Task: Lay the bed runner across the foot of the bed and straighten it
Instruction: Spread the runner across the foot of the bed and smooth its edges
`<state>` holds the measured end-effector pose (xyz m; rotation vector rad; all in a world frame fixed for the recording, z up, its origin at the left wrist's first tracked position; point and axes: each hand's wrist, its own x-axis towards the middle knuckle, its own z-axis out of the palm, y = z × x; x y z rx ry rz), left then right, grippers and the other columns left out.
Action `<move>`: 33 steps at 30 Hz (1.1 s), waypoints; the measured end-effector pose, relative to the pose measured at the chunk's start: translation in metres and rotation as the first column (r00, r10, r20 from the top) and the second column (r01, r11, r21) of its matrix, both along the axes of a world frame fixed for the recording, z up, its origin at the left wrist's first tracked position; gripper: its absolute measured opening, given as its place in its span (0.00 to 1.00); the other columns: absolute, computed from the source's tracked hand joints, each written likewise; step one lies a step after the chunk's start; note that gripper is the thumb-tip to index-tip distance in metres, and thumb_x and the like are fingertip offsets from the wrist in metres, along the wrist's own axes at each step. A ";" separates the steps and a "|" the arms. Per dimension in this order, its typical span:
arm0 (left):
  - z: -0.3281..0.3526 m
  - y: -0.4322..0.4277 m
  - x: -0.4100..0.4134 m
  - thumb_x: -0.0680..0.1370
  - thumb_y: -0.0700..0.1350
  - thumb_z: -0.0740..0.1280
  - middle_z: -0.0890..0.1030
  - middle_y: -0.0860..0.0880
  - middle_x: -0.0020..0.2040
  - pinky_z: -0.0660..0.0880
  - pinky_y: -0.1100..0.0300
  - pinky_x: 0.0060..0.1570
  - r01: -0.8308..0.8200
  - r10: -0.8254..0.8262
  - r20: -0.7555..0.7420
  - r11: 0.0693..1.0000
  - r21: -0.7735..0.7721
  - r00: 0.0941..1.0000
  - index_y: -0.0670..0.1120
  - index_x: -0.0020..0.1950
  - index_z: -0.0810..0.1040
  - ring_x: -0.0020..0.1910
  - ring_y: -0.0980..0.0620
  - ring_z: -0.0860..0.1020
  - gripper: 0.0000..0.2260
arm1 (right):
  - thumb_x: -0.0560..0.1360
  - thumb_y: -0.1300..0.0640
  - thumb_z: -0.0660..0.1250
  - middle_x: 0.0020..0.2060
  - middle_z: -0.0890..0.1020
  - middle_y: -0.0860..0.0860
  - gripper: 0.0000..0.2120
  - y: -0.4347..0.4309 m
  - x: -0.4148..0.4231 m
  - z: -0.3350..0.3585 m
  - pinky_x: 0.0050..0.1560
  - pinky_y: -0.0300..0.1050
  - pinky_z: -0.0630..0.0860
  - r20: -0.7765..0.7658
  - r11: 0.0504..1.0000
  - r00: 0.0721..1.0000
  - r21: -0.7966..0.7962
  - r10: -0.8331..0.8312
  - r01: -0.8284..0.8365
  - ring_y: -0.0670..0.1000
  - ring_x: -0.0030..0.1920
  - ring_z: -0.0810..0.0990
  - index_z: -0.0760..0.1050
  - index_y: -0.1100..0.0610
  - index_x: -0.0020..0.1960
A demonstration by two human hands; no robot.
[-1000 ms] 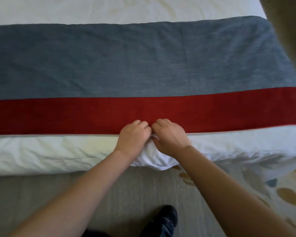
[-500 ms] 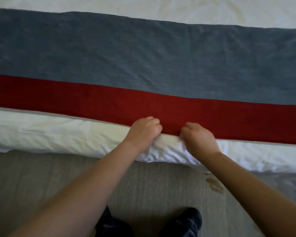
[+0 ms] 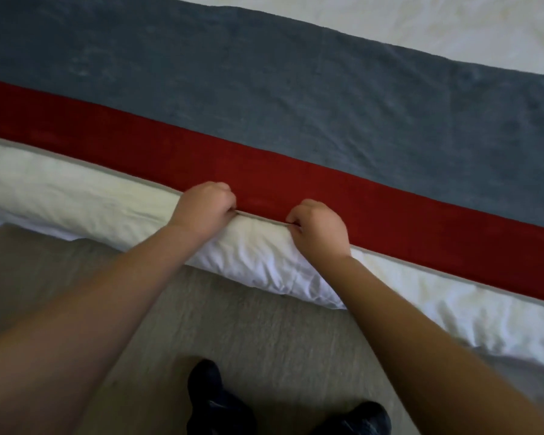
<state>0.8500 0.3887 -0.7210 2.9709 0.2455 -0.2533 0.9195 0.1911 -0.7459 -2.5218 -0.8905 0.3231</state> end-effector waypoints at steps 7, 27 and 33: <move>-0.011 0.002 -0.028 0.75 0.39 0.64 0.80 0.48 0.43 0.75 0.50 0.43 0.020 -0.014 0.072 0.996 -0.091 0.997 0.42 0.44 0.82 0.45 0.48 0.76 0.07 | 0.68 0.67 0.69 0.37 0.79 0.52 0.04 -0.003 -0.032 -0.014 0.32 0.43 0.71 0.003 0.989 0.994 0.092 -0.113 0.112 0.52 0.38 0.77 0.80 0.60 0.40; -0.012 0.173 -0.071 0.74 0.38 0.65 0.79 0.46 0.42 0.74 0.49 0.44 0.009 0.002 0.080 0.990 -0.144 0.997 0.40 0.43 0.82 0.45 0.46 0.76 0.07 | 0.67 0.67 0.71 0.32 0.77 0.55 0.05 0.183 -0.081 -0.006 0.26 0.49 0.73 0.144 0.999 0.989 0.002 0.043 -0.044 0.57 0.35 0.77 0.78 0.62 0.34; -0.013 0.201 -0.072 0.76 0.38 0.63 0.77 0.49 0.43 0.71 0.55 0.39 0.193 -0.192 0.036 0.980 -0.050 0.981 0.45 0.47 0.81 0.46 0.49 0.74 0.07 | 0.74 0.52 0.65 0.41 0.79 0.50 0.08 0.201 -0.063 0.006 0.33 0.47 0.74 0.099 0.966 0.978 -0.206 0.182 -0.158 0.53 0.43 0.77 0.79 0.56 0.45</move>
